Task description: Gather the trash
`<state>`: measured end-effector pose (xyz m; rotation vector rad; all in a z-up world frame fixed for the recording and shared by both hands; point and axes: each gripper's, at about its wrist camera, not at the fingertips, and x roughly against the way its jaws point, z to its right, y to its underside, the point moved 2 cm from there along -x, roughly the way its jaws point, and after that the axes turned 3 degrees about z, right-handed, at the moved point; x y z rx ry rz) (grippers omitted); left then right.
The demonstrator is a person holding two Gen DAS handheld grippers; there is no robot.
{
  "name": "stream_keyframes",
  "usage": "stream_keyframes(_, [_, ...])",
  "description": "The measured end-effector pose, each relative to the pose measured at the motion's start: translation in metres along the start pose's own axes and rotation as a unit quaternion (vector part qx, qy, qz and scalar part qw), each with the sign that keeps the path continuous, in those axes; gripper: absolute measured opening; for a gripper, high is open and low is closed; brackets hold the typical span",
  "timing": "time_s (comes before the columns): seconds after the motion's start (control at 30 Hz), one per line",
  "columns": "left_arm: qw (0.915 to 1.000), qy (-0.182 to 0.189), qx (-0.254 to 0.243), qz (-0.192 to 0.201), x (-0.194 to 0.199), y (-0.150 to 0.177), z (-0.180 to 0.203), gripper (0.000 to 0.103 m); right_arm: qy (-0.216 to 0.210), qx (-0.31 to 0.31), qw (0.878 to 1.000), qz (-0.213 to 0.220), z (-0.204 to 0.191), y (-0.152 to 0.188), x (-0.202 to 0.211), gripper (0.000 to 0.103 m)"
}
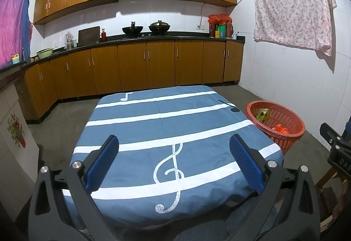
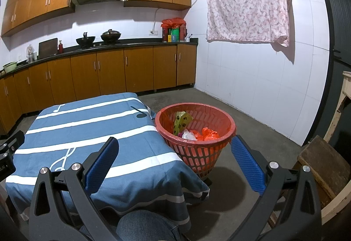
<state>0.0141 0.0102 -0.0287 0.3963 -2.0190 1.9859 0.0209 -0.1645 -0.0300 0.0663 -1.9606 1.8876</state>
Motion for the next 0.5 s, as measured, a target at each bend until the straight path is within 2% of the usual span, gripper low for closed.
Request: stream_keyframes(0.5, [1.0000, 0.000, 0.001, -0.001, 0.0007, -0.0004, 0.0012, 0.099, 0.000, 0.000, 1.000, 0.000, 0.0010, -0.0007, 0.0007, 0.101])
